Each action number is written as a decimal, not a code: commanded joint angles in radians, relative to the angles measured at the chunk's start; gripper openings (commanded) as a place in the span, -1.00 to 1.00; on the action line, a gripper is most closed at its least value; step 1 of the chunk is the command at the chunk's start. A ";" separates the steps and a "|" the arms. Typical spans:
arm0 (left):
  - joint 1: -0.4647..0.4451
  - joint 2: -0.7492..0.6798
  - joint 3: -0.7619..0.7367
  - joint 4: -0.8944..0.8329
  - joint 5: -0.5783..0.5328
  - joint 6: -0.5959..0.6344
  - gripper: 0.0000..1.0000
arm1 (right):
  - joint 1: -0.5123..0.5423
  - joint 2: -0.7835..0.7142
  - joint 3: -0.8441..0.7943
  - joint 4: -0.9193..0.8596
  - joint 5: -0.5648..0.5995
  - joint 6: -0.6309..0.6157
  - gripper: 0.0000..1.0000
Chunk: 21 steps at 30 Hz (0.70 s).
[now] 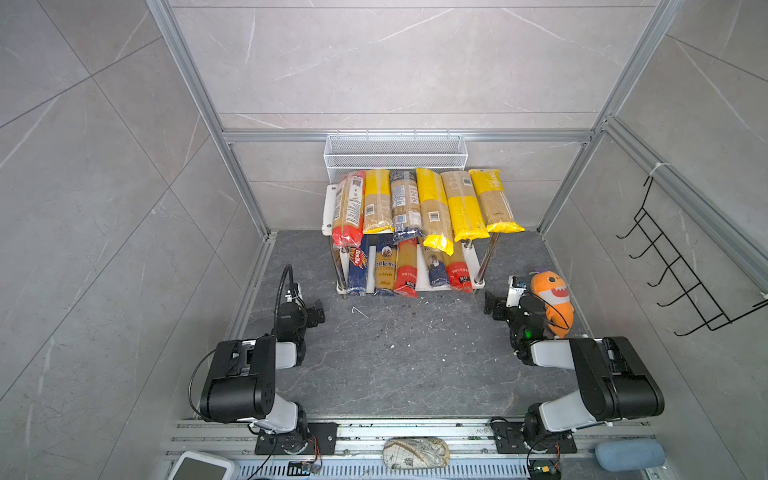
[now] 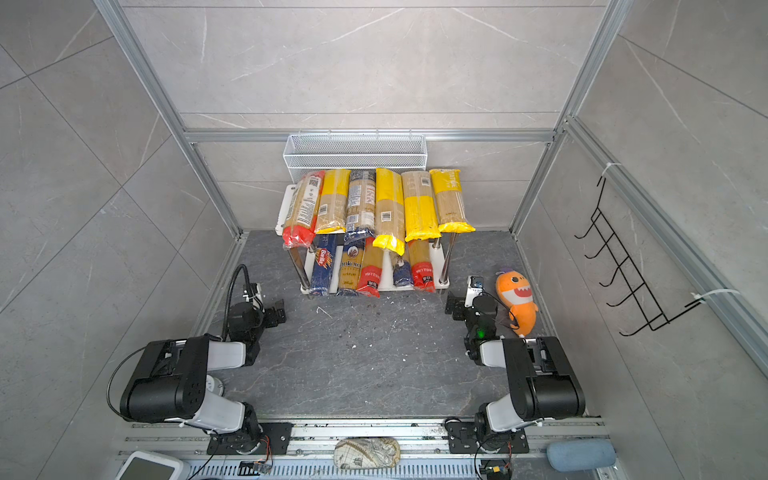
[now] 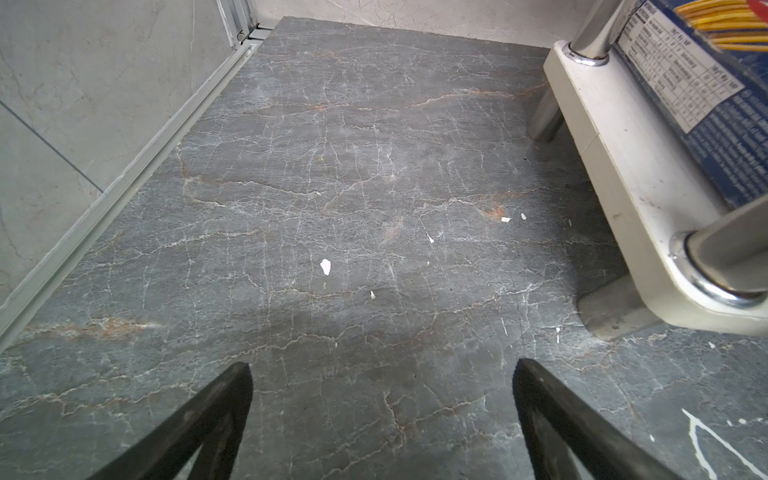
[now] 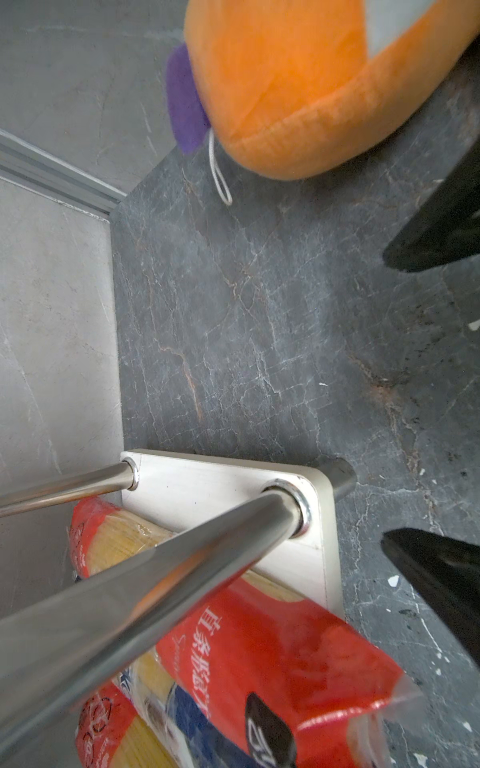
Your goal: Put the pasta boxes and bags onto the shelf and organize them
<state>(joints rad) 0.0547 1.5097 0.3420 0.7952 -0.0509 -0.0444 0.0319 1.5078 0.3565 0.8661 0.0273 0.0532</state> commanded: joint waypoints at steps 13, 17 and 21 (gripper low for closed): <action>-0.041 -0.005 -0.004 0.105 -0.094 0.046 1.00 | 0.006 0.002 -0.002 0.022 0.013 -0.018 0.99; -0.040 -0.003 0.001 0.097 -0.086 0.045 1.00 | 0.007 0.004 0.001 0.020 0.013 -0.019 1.00; -0.040 -0.002 0.003 0.095 -0.084 0.045 1.00 | 0.005 0.007 0.008 0.005 0.013 -0.013 1.00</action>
<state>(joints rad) 0.0147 1.5097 0.3416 0.8383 -0.1287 -0.0288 0.0326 1.5078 0.3565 0.8658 0.0277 0.0509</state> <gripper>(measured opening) 0.998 0.997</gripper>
